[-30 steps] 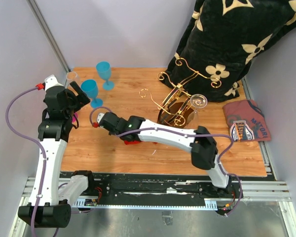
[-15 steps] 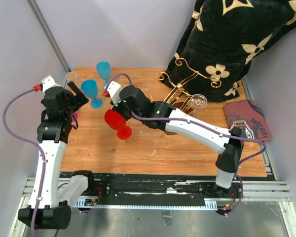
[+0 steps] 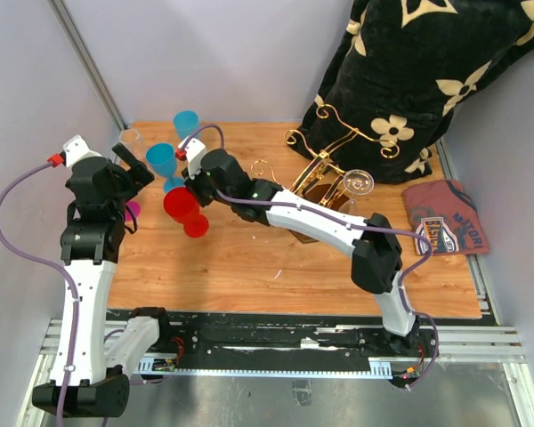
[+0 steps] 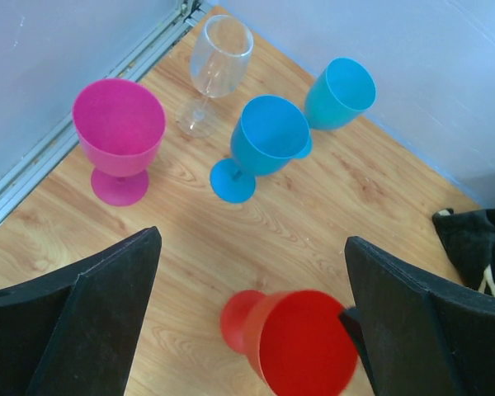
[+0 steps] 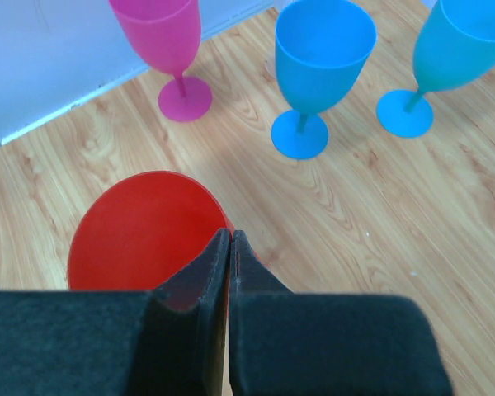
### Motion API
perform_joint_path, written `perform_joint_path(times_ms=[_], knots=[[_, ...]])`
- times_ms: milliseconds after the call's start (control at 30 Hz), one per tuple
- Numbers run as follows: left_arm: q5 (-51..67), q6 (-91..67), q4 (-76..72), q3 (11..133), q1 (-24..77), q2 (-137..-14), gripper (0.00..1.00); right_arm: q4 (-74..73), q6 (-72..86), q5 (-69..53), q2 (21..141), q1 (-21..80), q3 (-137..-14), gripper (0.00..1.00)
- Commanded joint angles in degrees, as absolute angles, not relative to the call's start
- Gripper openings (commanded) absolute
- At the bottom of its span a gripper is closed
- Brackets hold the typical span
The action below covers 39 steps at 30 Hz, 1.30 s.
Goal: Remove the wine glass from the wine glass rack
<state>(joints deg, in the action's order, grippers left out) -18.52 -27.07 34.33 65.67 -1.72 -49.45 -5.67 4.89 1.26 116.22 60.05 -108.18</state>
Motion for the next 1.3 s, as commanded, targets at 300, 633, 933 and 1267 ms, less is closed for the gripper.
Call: perform_joint_path(times_ms=[300, 633, 933, 1267], knots=[[-18.39, -28.47, 33.95, 67.89, -2.55, -48.04, 1.0, 1.91, 12.99, -4.39, 135.06, 56.47, -131.05, 0.01], [-14.67, -28.65, 33.25, 66.01, -2.55, -48.07, 1.0, -1.23, 14.64, -4.79, 143.48, 55.68, -141.72, 0.01], [-12.46, -29.17, 32.46, 64.82, -2.55, -48.52, 1.0, -3.93, 13.36, -4.92, 144.74, 55.33, -142.29, 0.07], [-13.47, -29.09, 33.04, 66.47, -2.55, -48.22, 1.0, 2.34, 11.65, -5.89, 135.93, 55.45, -131.93, 0.54]])
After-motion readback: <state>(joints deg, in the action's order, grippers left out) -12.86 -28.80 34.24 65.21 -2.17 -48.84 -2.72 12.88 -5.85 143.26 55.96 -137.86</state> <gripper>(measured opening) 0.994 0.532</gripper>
